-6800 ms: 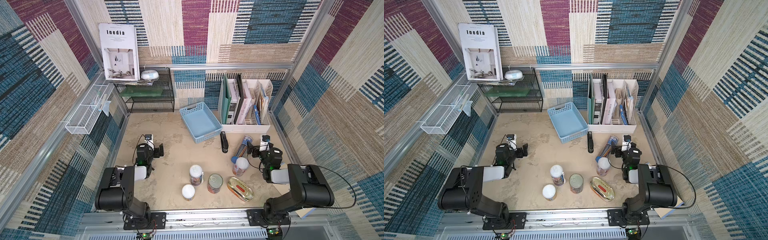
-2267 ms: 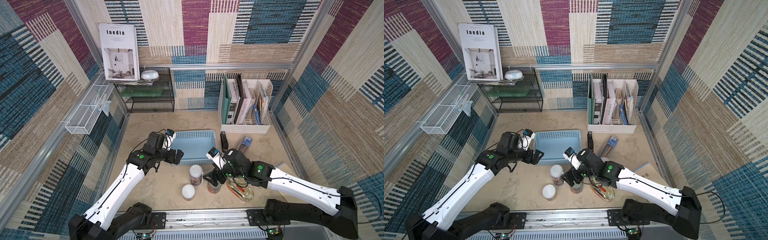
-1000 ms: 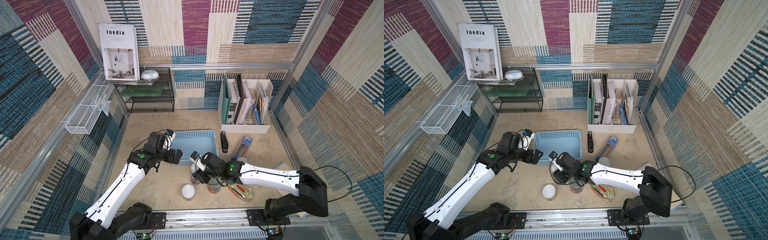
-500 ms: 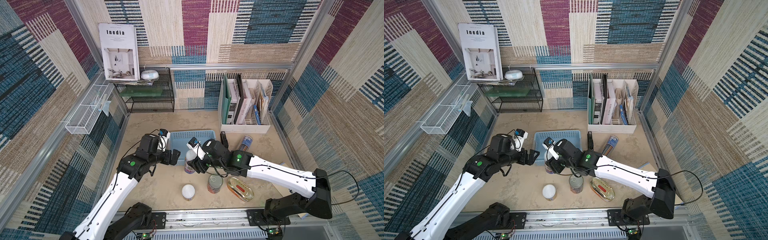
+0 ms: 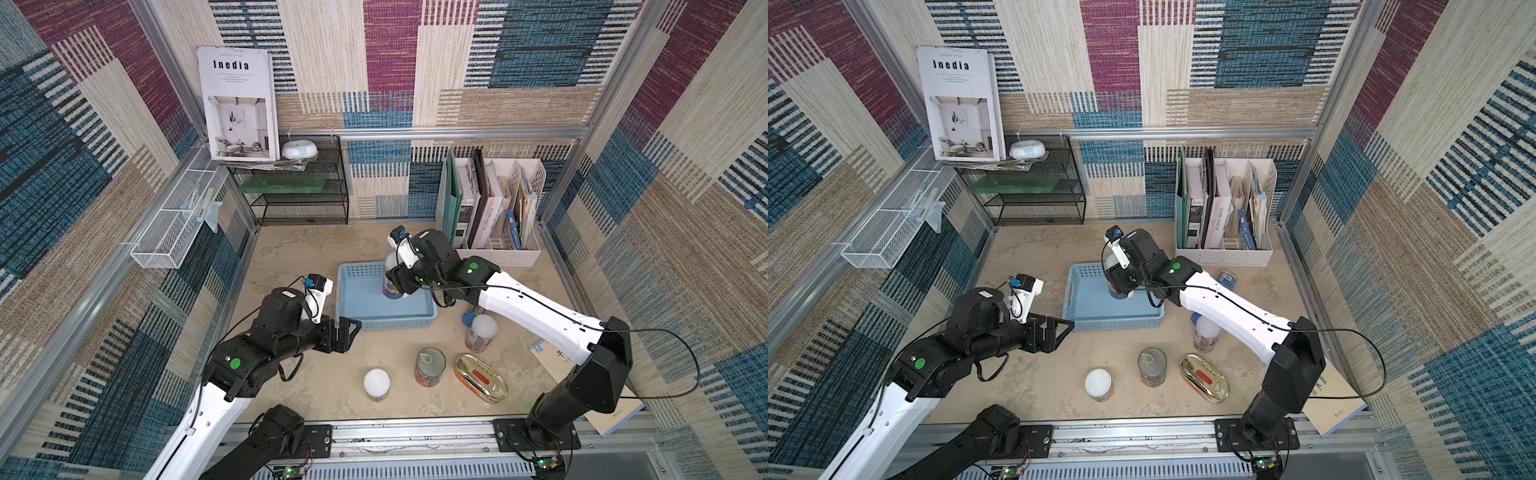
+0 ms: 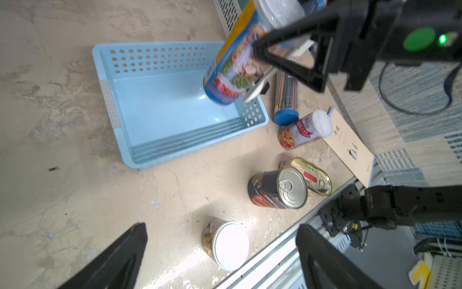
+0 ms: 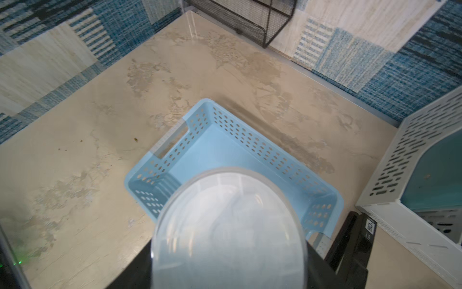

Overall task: Put the canned food in the basket
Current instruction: Place the canned food in the basket.

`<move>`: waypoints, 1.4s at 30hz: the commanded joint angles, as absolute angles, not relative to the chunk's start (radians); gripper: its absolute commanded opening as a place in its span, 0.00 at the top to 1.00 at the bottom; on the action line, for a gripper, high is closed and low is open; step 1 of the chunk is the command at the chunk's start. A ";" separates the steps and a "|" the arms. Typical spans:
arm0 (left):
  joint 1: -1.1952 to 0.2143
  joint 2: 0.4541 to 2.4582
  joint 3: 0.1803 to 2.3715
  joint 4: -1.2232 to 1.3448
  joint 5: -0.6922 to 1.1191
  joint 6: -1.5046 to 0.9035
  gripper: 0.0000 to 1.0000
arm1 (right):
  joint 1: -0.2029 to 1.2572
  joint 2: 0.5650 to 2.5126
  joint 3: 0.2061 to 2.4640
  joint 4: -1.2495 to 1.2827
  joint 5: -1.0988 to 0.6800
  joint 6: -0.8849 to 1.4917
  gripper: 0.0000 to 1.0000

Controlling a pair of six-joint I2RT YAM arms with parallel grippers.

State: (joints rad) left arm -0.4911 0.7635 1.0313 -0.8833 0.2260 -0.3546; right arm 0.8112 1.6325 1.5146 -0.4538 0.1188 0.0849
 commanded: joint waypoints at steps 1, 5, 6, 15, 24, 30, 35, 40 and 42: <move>-0.535 0.755 1.025 -0.918 0.155 -0.394 0.02 | 0.770 1.656 1.511 -0.320 0.104 0.081 0.56; -0.596 0.773 1.014 -0.920 0.124 -0.405 0.01 | 0.737 1.733 1.531 -0.283 0.136 0.059 0.56; -0.620 0.779 1.014 -0.924 0.094 -0.408 0.01 | 0.729 1.753 1.538 -0.276 0.137 0.057 0.56; -0.749 0.849 1.020 -0.952 -0.085 -0.442 0.01 | 0.677 1.859 1.555 -0.210 0.161 0.052 0.57; -0.801 0.869 0.987 -0.952 -0.123 -0.478 0.01 | 0.655 1.904 1.533 -0.153 0.182 0.065 0.57; -0.830 0.868 0.955 -0.951 -0.118 -0.514 0.01 | 0.649 1.911 1.499 -0.115 0.215 0.074 0.57; -0.865 0.878 0.940 -0.951 -0.118 -0.537 0.01 | 0.643 1.906 1.476 -0.093 0.224 0.092 0.57; -0.907 0.900 0.926 -0.951 -0.104 -0.552 0.01 | 0.638 1.908 1.465 -0.082 0.235 0.101 0.56; -0.925 0.907 0.913 -0.952 -0.096 -0.561 0.01 | 0.637 1.910 1.458 -0.077 0.232 0.109 0.52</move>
